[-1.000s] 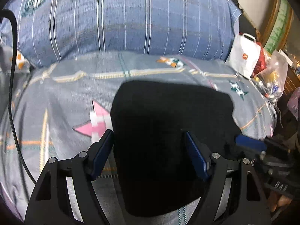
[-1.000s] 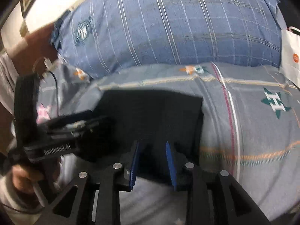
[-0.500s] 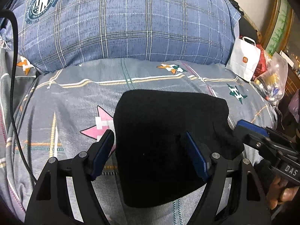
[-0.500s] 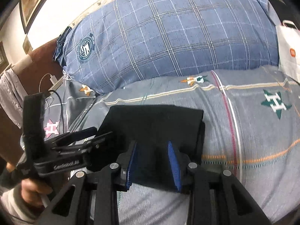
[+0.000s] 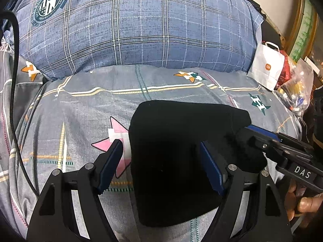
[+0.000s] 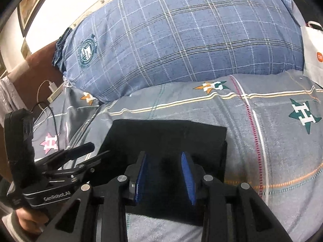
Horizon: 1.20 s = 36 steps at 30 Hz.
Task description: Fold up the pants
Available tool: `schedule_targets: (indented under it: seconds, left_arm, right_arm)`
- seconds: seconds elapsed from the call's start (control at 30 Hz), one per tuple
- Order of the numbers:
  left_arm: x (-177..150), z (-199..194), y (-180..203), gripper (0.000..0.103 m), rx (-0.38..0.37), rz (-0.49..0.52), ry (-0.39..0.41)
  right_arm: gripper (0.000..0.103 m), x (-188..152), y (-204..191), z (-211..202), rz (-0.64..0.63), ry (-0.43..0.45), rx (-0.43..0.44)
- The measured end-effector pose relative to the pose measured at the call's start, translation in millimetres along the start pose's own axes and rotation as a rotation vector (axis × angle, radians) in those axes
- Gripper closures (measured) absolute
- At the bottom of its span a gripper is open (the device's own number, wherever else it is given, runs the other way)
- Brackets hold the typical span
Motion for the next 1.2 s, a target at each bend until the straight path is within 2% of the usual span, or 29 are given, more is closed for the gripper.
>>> schedule_targets:
  seconds: [0.17, 0.37, 0.73, 1.0, 1.2]
  left_arm:
    - [3.8, 13.7, -6.0, 0.025, 0.014, -0.005, -0.02]
    - [5.3, 28.2, -8.3, 0.025, -0.006, -0.026, -0.036]
    - [5.1, 30.7, -6.2, 0.024, -0.021, -0.037, -0.04]
    - [1.2, 1.6, -14.1, 0.024, -0.14, -0.081, -0.027]
    - [-17.0, 6.9, -25.5, 0.024, -0.176, -0.131, -0.097]
  right_arm:
    - [0.066, -3.0, 2.9, -1.2, -0.004, -0.007, -0.002]
    - [0.065, -7.2, 15.8, 9.6, 0.002, -0.03, -0.03]
    - [0.063, -11.7, 24.8, 11.7, 0.024, -0.03, -0.026]
    - [0.055, -20.5, 43.6, -10.7, 0.115, -0.026, -0.018]
    - [0.052, -31.5, 58.3, 0.5, 0.218, -0.065, 0.075]
Point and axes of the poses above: each gripper's, at about its wrist camera, not at the fingertips, and z roughly the way its jaws point, y to its right, x to its top, the point moved 6 cm from there along z, roughly the way its jaws point, and after that the axes turned 1 degree about -x, right-handed, at the moved point
